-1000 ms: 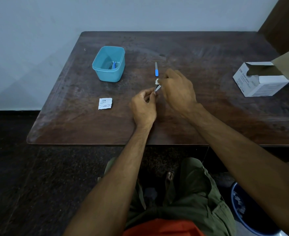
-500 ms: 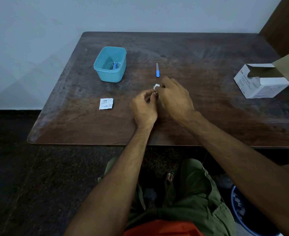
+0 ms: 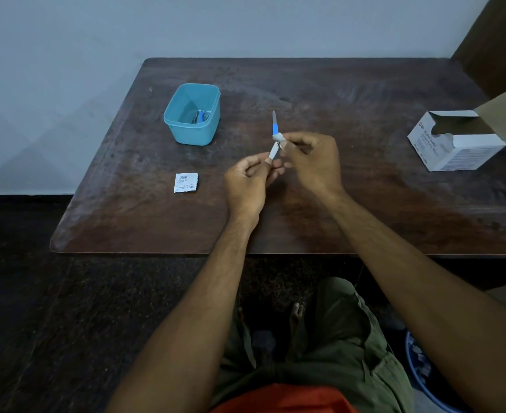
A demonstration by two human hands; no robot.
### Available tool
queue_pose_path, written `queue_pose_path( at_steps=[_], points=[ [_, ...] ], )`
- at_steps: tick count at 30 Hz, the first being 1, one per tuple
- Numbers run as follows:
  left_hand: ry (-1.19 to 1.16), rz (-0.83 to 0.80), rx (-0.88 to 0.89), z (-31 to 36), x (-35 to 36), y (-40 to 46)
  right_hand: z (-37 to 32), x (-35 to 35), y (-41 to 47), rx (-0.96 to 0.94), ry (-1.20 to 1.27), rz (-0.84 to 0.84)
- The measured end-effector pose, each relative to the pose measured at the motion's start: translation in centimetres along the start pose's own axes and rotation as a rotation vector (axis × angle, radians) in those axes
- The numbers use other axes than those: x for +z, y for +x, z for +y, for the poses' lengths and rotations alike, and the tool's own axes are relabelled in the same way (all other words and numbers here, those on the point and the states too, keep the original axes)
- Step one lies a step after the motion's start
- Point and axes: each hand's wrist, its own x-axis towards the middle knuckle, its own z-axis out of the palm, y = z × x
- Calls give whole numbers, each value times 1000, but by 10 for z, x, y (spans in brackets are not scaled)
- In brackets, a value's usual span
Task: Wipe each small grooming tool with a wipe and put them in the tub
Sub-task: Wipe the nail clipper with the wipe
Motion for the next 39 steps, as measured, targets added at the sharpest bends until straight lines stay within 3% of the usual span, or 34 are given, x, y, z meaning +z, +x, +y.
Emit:
queue_pose_path(
  at_steps=[13, 19, 26, 39],
  points=[
    [-10, -113, -96, 8, -7, 1, -2, 5, -4, -81, -101, -57],
    [-175, -143, -249, 18, -13, 5, 1, -1, 8, -196, -211, 106],
    [-180, -169, -317, 23, -14, 6, 2, 3, 3, -453, -497, -87],
    [-112, -211, -347, 26, -14, 7, -8, -1, 8, -413, -541, -140]
  ],
)
